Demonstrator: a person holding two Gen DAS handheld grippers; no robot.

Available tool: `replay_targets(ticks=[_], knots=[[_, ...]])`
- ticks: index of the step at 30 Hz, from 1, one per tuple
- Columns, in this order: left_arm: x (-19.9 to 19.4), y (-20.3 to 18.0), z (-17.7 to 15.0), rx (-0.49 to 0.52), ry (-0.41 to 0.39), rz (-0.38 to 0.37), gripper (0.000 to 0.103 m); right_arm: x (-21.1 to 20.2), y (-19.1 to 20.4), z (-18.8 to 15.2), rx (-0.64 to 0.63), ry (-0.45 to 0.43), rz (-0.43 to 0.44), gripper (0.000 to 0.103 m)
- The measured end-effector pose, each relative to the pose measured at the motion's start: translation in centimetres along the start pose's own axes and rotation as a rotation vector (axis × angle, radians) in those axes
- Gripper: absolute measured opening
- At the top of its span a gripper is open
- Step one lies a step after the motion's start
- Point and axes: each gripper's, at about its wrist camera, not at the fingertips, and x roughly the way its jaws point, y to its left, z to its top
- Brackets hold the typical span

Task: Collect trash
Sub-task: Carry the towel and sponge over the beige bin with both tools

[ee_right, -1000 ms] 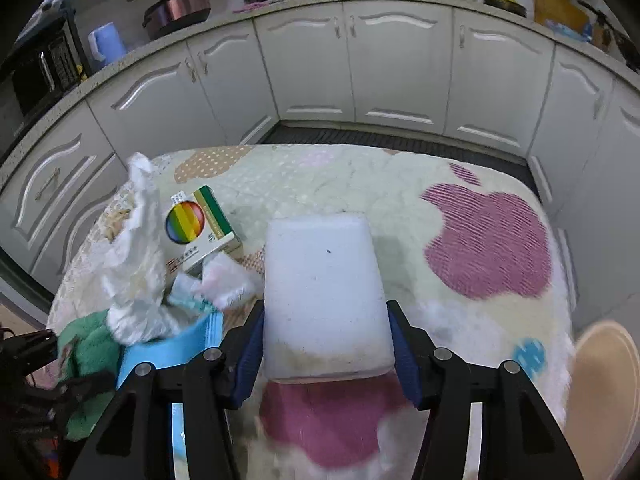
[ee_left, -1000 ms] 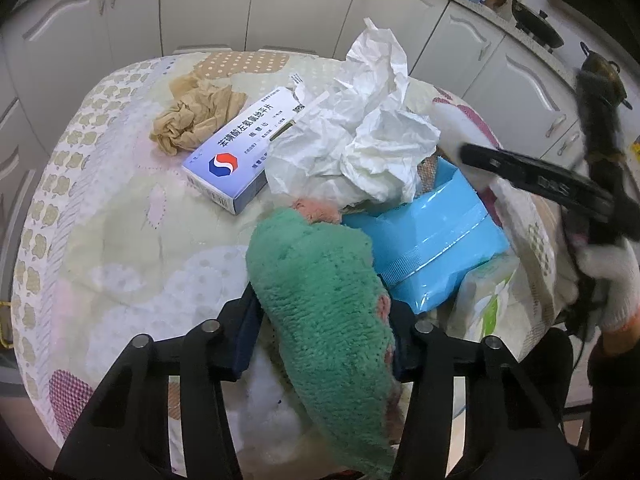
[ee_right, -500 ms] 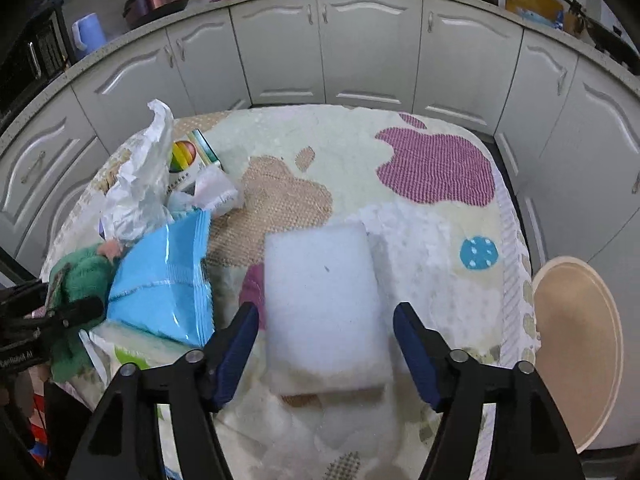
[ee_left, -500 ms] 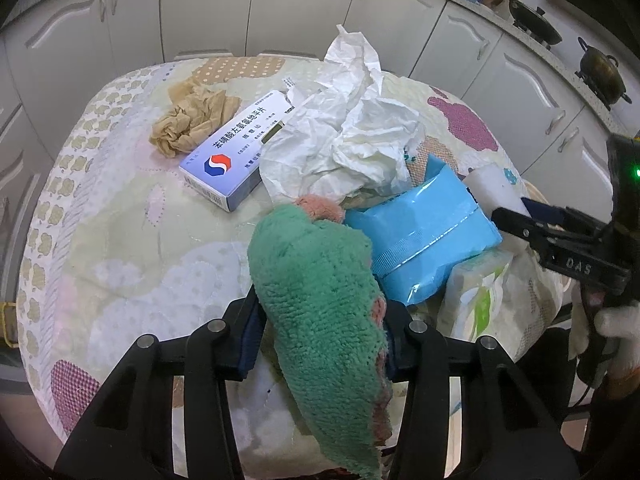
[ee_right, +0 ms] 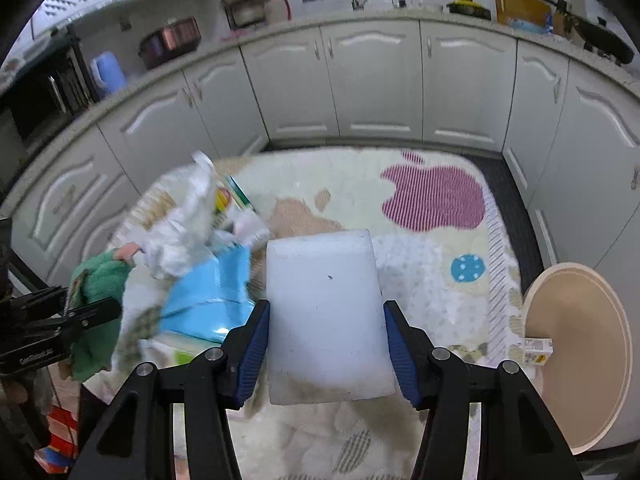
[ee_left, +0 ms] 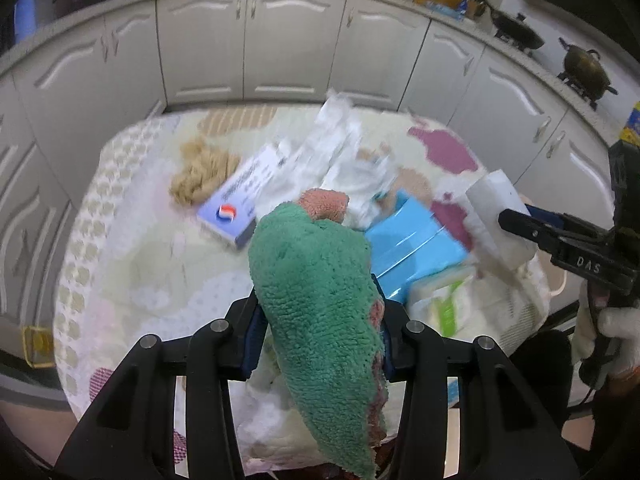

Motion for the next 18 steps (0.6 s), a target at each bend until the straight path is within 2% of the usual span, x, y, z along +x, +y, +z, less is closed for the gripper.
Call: replay_targets(ticks=[9,18], knots=[[-2.2,-3.9,2.9,0.041,-0.046,-0.12,0.042,-5.7,-0.7,0.0,0.033,-0.121,0.018,0.054],[-1.2,-12.0,5.3,0.162,-0.07,-0.206,0.042,-9.3,-4.7,-1.5,0.107,-0.173,-0.069,0.054]])
